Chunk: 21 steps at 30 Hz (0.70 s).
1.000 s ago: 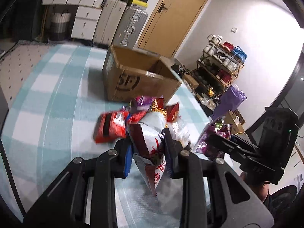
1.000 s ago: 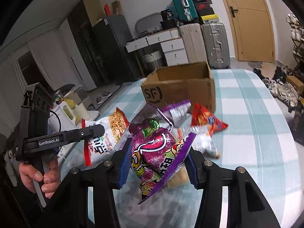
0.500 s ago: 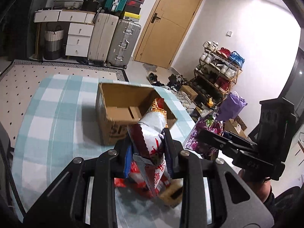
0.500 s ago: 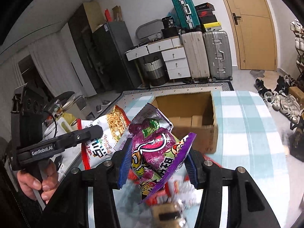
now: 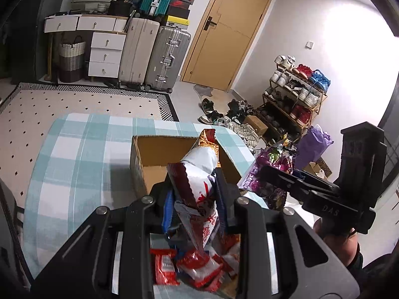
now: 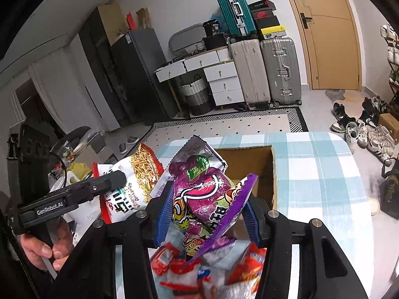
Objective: Organize snacks
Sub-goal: 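Carry both bags over the cardboard box and open both tools to drop them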
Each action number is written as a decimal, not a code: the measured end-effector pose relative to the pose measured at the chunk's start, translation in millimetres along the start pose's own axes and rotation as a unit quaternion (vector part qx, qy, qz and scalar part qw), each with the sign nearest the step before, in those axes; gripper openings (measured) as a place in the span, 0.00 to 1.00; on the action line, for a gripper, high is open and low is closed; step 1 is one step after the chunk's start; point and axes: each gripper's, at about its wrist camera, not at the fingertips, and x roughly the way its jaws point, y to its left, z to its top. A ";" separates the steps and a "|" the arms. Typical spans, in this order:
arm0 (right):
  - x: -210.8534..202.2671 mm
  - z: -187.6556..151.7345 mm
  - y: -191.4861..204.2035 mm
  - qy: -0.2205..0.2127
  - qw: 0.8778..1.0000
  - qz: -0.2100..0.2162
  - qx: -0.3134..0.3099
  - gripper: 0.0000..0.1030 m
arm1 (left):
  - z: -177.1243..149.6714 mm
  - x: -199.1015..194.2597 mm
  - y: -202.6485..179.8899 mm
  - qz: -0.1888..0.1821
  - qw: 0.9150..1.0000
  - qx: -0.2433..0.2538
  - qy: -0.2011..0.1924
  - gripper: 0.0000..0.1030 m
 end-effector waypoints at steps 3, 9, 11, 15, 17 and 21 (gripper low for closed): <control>15.5 9.3 -5.2 0.007 1.000 -0.003 -0.001 0.49 | 10.5 17.6 2.3 0.005 1.000 0.006 0.005 0.24; 48.1 19.8 -13.8 0.025 1.000 -0.011 -0.008 0.49 | 25.2 54.7 8.4 0.013 1.000 0.012 0.020 0.25; 57.5 20.6 -19.2 0.027 1.000 -0.015 -0.006 0.49 | 26.2 68.3 12.2 0.016 0.999 0.015 0.026 0.25; 75.5 20.3 -27.9 0.028 0.999 -0.027 -0.005 0.49 | 29.8 99.6 19.2 0.020 0.999 0.022 0.042 0.25; 85.3 21.0 -32.4 0.032 0.999 -0.024 0.000 0.49 | 29.9 112.6 23.1 0.021 0.998 0.021 0.047 0.25; 101.6 18.2 -40.6 0.036 0.999 -0.033 0.000 0.51 | 28.6 137.6 33.3 0.023 0.998 0.013 0.059 0.25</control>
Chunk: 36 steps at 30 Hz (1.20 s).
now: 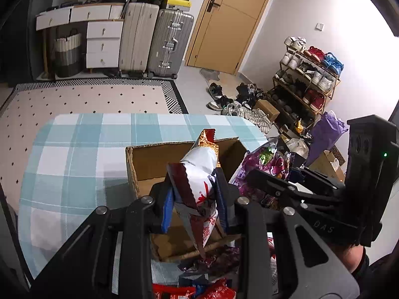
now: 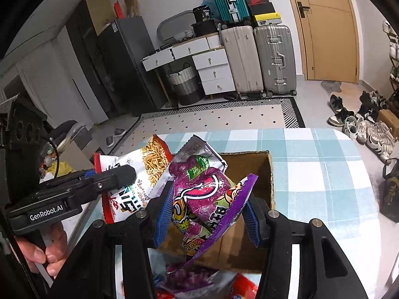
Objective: Organize snacks
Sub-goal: 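Carry both bags over the cardboard box and open both tools to drop them, then move both open tools from the box back to the snack pile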
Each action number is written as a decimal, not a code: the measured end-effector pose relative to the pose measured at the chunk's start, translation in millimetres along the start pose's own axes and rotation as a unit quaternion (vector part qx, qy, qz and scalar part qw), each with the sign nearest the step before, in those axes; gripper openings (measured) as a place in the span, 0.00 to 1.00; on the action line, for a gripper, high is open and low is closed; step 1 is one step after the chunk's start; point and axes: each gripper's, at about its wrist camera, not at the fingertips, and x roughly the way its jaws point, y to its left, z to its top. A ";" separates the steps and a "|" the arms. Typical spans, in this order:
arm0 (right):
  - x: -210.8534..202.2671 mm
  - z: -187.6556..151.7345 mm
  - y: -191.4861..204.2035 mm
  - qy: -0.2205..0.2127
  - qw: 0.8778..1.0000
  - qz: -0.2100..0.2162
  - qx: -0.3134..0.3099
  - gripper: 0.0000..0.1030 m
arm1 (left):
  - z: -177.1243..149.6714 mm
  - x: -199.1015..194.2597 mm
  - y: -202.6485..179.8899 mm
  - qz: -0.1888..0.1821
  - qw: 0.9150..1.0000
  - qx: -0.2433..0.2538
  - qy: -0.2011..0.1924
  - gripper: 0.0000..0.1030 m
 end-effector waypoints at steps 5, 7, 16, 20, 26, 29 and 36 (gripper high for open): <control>17.4 -5.2 -15.6 0.005 1.000 -0.008 0.019 0.69 | -1.8 25.1 13.4 0.025 0.999 -0.019 0.020 0.32; 14.8 -6.3 -23.0 -0.010 1.000 -0.006 0.029 0.81 | -3.0 29.0 16.5 0.029 0.999 -0.019 0.019 0.41; -25.4 -5.8 -28.5 -0.055 0.998 -0.011 0.032 0.82 | -11.9 5.5 1.7 0.063 0.998 0.008 -0.004 0.69; -51.6 -7.6 -21.8 -0.072 0.997 -0.010 0.028 0.83 | -19.7 -16.4 -16.8 0.082 0.996 0.037 -0.017 0.72; -88.7 -13.4 -3.9 -0.088 0.996 -0.015 0.011 0.84 | -30.0 -58.7 -32.6 0.096 0.993 0.043 -0.044 0.78; -108.0 -20.2 6.4 -0.095 0.995 -0.019 -0.003 0.85 | -36.8 -76.3 -38.7 0.101 0.993 0.048 -0.049 0.78; -153.5 -39.3 26.6 -0.113 0.993 -0.023 -0.021 0.87 | -51.7 -114.5 -55.0 0.107 0.991 0.055 -0.060 0.80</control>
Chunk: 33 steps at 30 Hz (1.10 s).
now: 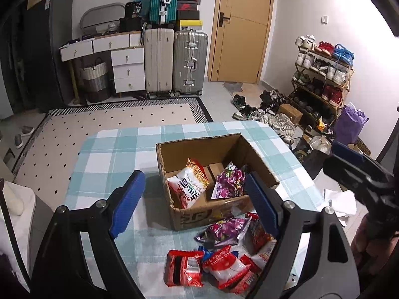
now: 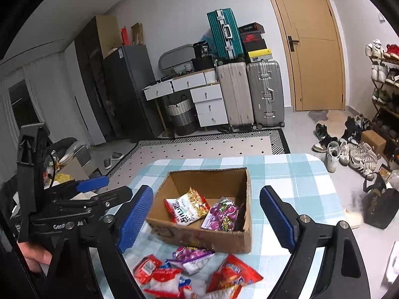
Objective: Organize snacks
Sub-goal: 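Move both open tools from the box back to the snack pile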
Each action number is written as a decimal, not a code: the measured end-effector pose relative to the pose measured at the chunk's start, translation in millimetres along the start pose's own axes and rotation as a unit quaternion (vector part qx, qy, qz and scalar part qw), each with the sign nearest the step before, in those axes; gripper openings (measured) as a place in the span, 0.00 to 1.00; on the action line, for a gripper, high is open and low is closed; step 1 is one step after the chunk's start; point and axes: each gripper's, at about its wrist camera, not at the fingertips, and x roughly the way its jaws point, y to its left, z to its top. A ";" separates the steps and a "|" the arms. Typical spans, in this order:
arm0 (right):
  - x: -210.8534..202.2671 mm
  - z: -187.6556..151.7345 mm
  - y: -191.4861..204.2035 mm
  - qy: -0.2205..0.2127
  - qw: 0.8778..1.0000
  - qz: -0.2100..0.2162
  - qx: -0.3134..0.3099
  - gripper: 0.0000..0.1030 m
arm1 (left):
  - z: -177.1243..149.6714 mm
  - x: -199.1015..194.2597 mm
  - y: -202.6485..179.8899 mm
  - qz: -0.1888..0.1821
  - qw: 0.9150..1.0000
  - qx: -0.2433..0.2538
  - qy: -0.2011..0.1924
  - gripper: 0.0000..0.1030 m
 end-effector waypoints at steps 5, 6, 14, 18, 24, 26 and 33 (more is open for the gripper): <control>-38.9 -12.2 16.1 -0.018 1.000 0.000 -0.013 0.91 | -9.4 -30.4 -7.4 0.003 1.000 0.003 -0.019 0.85; -45.7 -14.4 18.8 -0.021 1.000 -0.001 -0.018 0.92 | -12.1 -36.2 -9.4 0.007 1.000 0.006 -0.022 0.85; -86.8 -30.7 38.0 -0.031 0.999 -0.002 -0.038 0.96 | -30.1 -75.6 -18.5 0.014 0.999 0.005 -0.038 0.98; -99.2 -41.4 42.2 -0.030 0.999 -0.004 -0.037 0.97 | -41.4 -90.3 -20.1 0.016 0.999 0.006 -0.043 0.99; -110.9 -73.5 42.0 -0.018 0.999 -0.008 -0.029 0.98 | -68.1 -96.6 -22.0 0.016 0.999 0.006 -0.029 0.99; -112.5 -86.0 41.4 -0.011 1.000 -0.010 -0.027 0.98 | -80.7 -97.4 -21.6 0.017 1.000 0.000 -0.024 0.99; -102.2 -123.1 37.8 0.028 0.999 -0.014 -0.021 0.98 | -115.1 -89.9 -14.8 0.009 1.000 -0.028 0.001 0.99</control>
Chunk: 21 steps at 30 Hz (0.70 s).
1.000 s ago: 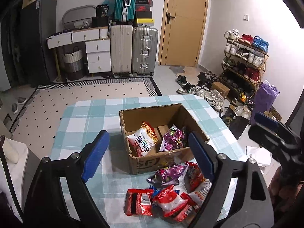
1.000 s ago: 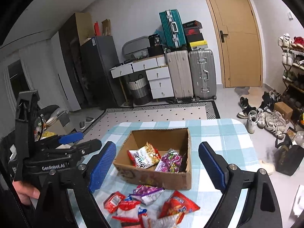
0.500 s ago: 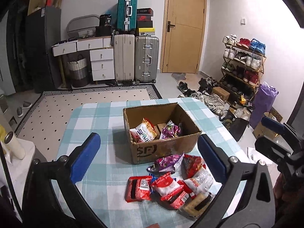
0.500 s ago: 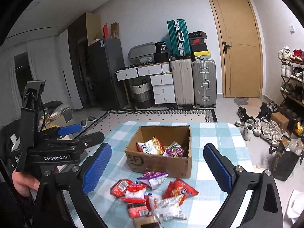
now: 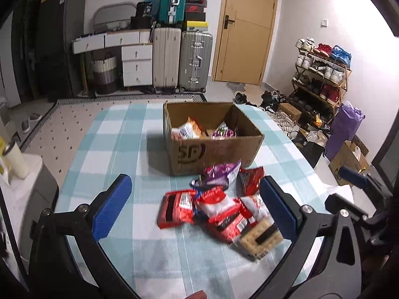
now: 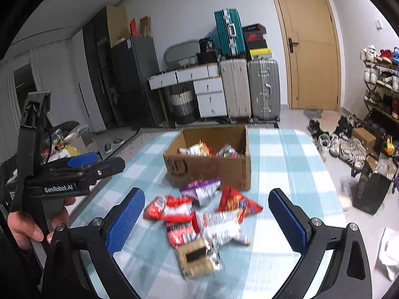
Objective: Organize snacks
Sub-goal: 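Move both open tools from the box back to the snack pile, then close the right tool on the clear cracker pack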
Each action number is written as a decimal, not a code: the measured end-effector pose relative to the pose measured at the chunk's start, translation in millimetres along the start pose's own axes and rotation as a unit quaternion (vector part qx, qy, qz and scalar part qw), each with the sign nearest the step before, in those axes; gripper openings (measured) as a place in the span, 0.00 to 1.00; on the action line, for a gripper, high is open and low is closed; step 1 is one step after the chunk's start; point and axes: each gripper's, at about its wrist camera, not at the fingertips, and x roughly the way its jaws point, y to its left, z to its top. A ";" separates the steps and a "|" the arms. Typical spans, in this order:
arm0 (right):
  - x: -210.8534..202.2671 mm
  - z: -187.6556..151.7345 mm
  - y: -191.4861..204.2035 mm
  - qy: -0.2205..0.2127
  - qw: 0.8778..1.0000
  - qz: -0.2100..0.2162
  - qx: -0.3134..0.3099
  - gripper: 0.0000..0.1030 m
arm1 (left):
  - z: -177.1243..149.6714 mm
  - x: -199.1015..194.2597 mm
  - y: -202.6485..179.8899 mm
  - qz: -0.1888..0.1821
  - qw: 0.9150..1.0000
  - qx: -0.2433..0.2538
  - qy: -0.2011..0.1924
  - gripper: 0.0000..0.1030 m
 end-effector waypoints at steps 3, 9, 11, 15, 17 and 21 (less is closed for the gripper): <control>9.0 -14.1 0.4 0.015 1.000 0.003 0.003 0.98 | -13.7 6.1 5.2 0.000 1.000 -0.009 0.010 0.99; 25.6 -40.9 -2.6 0.049 0.999 0.004 0.014 0.98 | -31.6 14.4 13.3 0.001 1.000 -0.016 0.024 0.99; 32.0 -49.9 -5.9 0.061 0.998 0.005 0.021 0.98 | -36.4 16.0 15.1 -0.004 0.999 -0.018 0.028 0.99; 43.1 -62.7 -10.7 0.081 0.996 0.010 0.032 0.98 | -45.8 14.8 21.8 -0.017 0.999 -0.032 0.022 0.99; 49.7 -68.2 -12.3 0.091 0.995 0.011 0.035 0.98 | -50.3 15.9 23.6 -0.020 0.999 -0.033 0.024 0.99; 61.5 -78.7 -16.2 0.107 0.993 0.021 0.051 0.98 | -59.2 23.6 25.2 -0.018 0.999 -0.032 0.036 0.99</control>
